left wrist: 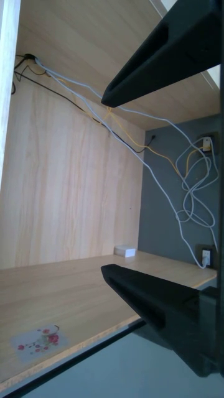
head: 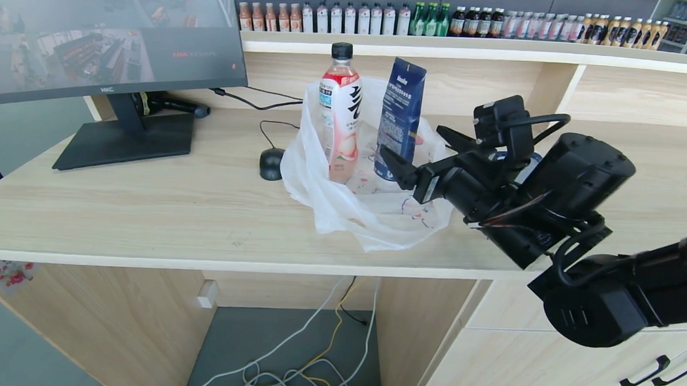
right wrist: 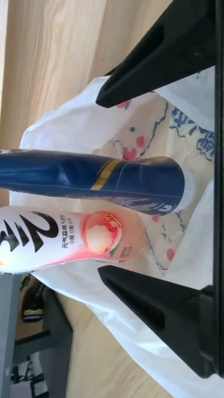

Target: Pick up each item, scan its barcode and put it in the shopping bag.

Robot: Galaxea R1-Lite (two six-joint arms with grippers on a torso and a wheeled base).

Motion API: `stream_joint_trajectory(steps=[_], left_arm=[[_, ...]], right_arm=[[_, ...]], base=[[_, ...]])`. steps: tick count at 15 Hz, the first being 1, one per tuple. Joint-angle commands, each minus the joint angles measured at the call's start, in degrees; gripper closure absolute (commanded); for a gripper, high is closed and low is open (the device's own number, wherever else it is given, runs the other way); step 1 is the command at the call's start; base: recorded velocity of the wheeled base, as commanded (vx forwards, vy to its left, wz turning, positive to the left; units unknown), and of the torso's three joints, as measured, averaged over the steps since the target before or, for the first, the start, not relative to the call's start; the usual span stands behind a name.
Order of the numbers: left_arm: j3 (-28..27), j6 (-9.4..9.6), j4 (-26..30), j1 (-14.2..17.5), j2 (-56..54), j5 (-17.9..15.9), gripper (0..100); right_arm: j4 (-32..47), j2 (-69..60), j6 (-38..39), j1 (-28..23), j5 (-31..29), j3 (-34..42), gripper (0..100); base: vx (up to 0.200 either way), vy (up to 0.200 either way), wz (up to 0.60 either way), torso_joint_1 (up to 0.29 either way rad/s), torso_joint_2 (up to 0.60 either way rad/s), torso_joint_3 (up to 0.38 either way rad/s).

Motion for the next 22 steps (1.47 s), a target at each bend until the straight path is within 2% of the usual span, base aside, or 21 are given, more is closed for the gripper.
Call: stream_joint_trajectory(steps=[1, 4, 8, 14, 16, 17, 18, 20, 22], left_arm=[[0.0, -0.09, -0.1, 0.0, 0.0, 0.0, 0], [0.0, 0.00, 0.0, 0.0, 0.0, 0.0, 0], [0.0, 0.00, -0.1, 0.0, 0.0, 0.0, 0], [0.0, 0.00, 0.0, 0.0, 0.0, 0.0, 0], [0.0, -0.09, 0.0, 0.0, 0.0, 0.0, 0], [0.0, 0.00, -0.1, 0.0, 0.0, 0.0, 0], [0.0, -0.09, 0.0, 0.0, 0.0, 0.0, 0], [0.0, 0.00, 0.0, 0.0, 0.0, 0.0, 0], [0.0, 0.00, 0.0, 0.0, 0.0, 0.0, 0]], right_arm=[[-0.2, -6.4, 0.0, 0.5, -0.1, 5.2, 0], [-4.0, -12.5, 0.0, 0.5, -0.2, 14.6, 0], [-9.8, -23.8, 0.0, 0.5, -0.3, 33.4, 0], [-8.5, -45.1, 0.2, 0.5, 0.0, 53.5, 0], [-2.0, -51.5, 0.4, 0.5, 0.0, 53.5, 0], [8.4, -59.2, 0.3, 0.5, 0.0, 53.5, 0], [10.5, -60.6, 0.3, 0.5, 0.0, 53.5, 0], [37.7, -78.8, 0.2, 0.5, 0.7, 53.2, 0], [52.2, -88.5, 0.1, 0.5, 1.1, 53.1, 0]], base=[[0.000, 0.000, 0.00, 0.000, 0.00, 0.000], [0.000, 0.000, 0.00, 0.000, 0.00, 0.000], [0.000, 0.000, 0.00, 0.000, 0.00, 0.000], [0.000, 0.000, 0.00, 0.000, 0.00, 0.000], [0.000, 0.000, 0.00, 0.000, 0.00, 0.000], [0.000, 0.000, 0.00, 0.000, 0.00, 0.000], [0.000, 0.000, 0.00, 0.000, 0.00, 0.000], [0.000, 0.000, 0.00, 0.000, 0.00, 0.000], [0.000, 0.000, 0.00, 0.000, 0.00, 0.000]])
